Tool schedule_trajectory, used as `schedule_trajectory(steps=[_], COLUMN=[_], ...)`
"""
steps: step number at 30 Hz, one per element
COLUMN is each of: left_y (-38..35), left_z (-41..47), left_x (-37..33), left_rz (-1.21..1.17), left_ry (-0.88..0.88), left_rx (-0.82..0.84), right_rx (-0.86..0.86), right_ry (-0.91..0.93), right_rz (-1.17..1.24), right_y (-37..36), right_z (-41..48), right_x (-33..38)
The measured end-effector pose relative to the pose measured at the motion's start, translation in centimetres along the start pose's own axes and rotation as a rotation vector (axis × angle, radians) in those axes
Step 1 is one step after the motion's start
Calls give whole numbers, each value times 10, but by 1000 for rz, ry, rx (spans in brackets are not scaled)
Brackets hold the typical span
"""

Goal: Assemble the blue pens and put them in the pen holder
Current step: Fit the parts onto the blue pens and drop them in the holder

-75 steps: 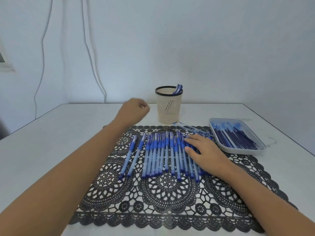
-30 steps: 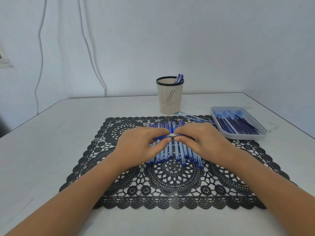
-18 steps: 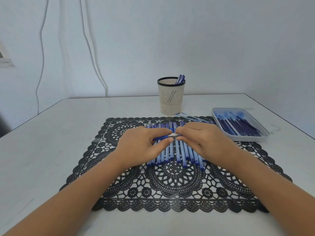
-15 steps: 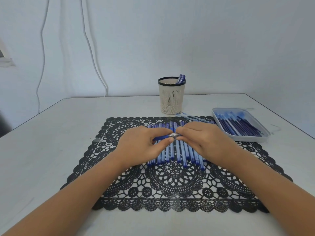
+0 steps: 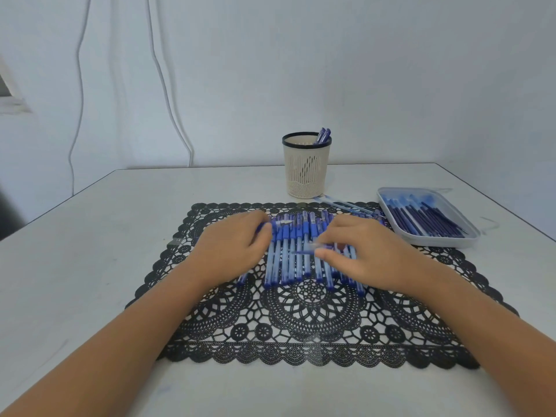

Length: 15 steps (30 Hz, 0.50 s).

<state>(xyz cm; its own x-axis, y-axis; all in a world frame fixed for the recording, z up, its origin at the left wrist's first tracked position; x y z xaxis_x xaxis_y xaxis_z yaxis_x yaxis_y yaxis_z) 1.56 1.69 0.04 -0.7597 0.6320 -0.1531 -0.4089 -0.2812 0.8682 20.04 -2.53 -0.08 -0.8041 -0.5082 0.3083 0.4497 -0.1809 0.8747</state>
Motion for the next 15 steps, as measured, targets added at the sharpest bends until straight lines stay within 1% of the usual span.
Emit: schedule_trajectory(steps=[3,5,9,15], left_y=[-6,-11,-15,-17], left_z=[2,1,-1,0], left_x=[7,9,7,0], left_rz=[-32,-16,-28,-52], left_ry=[-10,-34,-72,-90], left_rx=[39,55,9,-6], right_rx=[177,255,312,395], right_ry=[30,43,22,-38], right_rz=[69,55,-38,-72], right_y=[-6,-10,-14,-12], right_z=[-3,-5,-7,-7], right_x=[14,22,23,20])
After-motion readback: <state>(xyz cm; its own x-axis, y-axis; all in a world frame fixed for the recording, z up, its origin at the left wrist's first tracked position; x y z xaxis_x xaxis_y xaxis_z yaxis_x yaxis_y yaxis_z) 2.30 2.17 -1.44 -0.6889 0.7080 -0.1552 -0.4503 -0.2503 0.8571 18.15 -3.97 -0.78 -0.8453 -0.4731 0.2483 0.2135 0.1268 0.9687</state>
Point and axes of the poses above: each hand's wrist, its own z-axis towards the middle knuckle, its own y-axis out of the back of the hand, x = y × z, the point moved 4 cm from there along z, towards the middle knuckle, and after that the axes turned 3 degrees about -y, right-handed, at the moved point
